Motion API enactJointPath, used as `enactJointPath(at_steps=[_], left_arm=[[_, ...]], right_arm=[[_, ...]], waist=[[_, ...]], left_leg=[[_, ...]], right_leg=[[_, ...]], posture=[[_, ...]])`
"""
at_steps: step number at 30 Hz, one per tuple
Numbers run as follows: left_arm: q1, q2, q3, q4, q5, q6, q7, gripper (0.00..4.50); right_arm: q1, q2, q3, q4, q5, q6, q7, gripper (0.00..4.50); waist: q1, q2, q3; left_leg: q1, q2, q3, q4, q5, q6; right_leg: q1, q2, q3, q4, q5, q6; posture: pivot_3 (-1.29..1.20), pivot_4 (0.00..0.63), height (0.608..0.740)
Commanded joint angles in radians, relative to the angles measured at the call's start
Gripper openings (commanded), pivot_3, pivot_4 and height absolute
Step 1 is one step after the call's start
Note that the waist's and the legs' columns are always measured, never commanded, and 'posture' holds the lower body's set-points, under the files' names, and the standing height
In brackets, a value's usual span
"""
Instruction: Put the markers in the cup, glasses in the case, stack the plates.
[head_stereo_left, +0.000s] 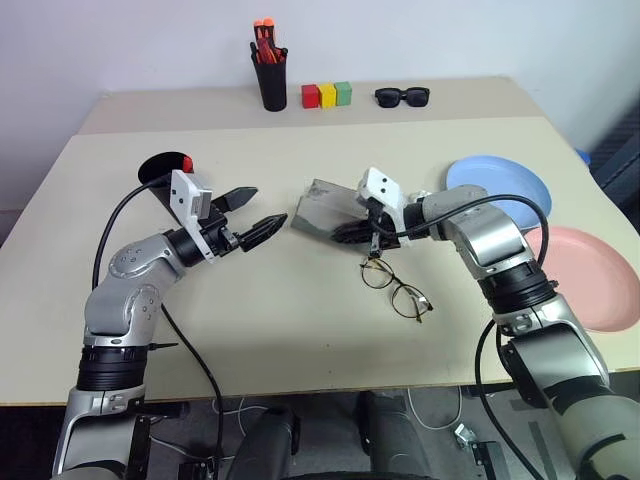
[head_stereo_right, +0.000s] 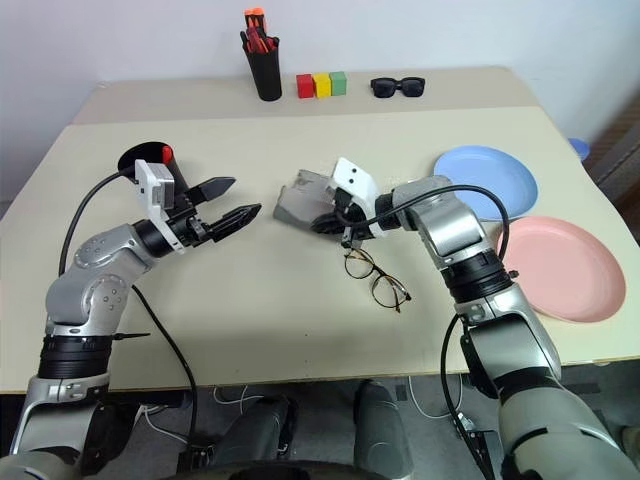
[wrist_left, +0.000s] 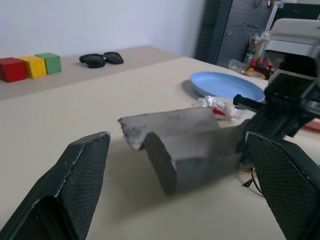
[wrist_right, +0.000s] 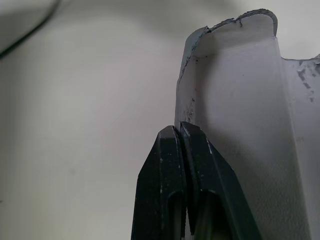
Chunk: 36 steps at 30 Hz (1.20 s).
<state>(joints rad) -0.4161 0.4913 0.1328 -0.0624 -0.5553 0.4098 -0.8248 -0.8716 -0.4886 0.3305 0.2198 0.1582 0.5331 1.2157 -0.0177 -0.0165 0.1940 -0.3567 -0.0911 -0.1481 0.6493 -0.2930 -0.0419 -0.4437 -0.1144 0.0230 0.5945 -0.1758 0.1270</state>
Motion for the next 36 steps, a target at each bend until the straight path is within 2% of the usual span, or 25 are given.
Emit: enactJointPath(at_steps=[1, 11, 17, 22, 26, 29, 36], left_arm=[[-0.011, 0.010, 0.025, -0.050, -0.018, -0.005, 0.005, 4.50], [-0.014, 0.062, 0.090, -0.089, -0.101, 0.068, -0.005, 4.50], [-0.004, 0.072, 0.079, -0.100, -0.093, 0.075, 0.001, 4.50], [0.001, 0.063, 0.072, -0.100, -0.085, 0.071, 0.007, 4.50], [-0.005, 0.061, 0.063, -0.089, -0.077, 0.064, 0.007, 4.50], [-0.010, 0.058, 0.058, -0.085, -0.073, 0.062, 0.010, 4.50], [-0.012, 0.055, 0.055, -0.085, -0.068, 0.063, 0.010, 4.50]], right_arm=[[-0.020, 0.017, 0.021, -0.031, -0.012, -0.095, 0.029, 0.06], [-0.022, 0.102, 0.070, 0.019, -0.060, -0.231, 0.022, 0.06], [-0.018, 0.126, 0.087, 0.105, -0.123, -0.289, -0.029, 0.06], [0.001, 0.131, 0.087, 0.119, -0.160, -0.424, -0.059, 0.06], [0.007, 0.137, 0.078, 0.125, -0.148, -0.432, -0.049, 0.06], [0.008, 0.137, 0.075, 0.127, -0.147, -0.451, -0.046, 0.81], [-0.010, 0.136, 0.049, 0.151, -0.179, -0.533, -0.117, 4.28]], waist=[[-0.001, 0.000, 0.000], [-0.001, 0.000, 0.000], [0.001, 0.000, 0.000], [-0.003, 0.000, 0.000], [-0.003, 0.000, 0.000], [-0.002, 0.000, 0.000], [-0.002, 0.000, 0.000]], left_leg=[[0.000, 0.000, 0.000, 0.000, 0.000, 0.000], [0.000, 0.000, 0.000, 0.000, 0.000, 0.000], [0.000, 0.000, 0.000, 0.000, 0.000, -0.001], [0.000, 0.000, 0.000, -0.001, 0.001, -0.002], [0.000, 0.000, 0.000, -0.001, 0.001, -0.002], [0.000, 0.000, 0.000, -0.001, 0.001, -0.002], [0.000, 0.000, 0.000, -0.001, 0.001, -0.002]], right_leg=[[0.000, 0.000, 0.000, 0.000, 0.000, 0.000], [0.000, 0.000, 0.000, 0.000, 0.000, 0.000], [0.000, 0.000, 0.000, 0.000, 0.000, 0.000], [-0.001, 0.000, 0.000, 0.000, 0.000, 0.000], [-0.001, 0.000, 0.000, 0.000, 0.000, 0.000], [-0.001, 0.000, 0.000, 0.000, 0.000, 0.000], [-0.001, 0.000, 0.000, 0.000, 0.000, 0.000]], posture=[[0.00, 0.150, 0.740], [0.00, 0.150, 0.740], [0.00, 0.150, 0.740], [0.00, 0.150, 0.740], [0.00, 0.150, 0.740], [0.00, 0.150, 0.740], [0.00, 0.150, 0.740]])
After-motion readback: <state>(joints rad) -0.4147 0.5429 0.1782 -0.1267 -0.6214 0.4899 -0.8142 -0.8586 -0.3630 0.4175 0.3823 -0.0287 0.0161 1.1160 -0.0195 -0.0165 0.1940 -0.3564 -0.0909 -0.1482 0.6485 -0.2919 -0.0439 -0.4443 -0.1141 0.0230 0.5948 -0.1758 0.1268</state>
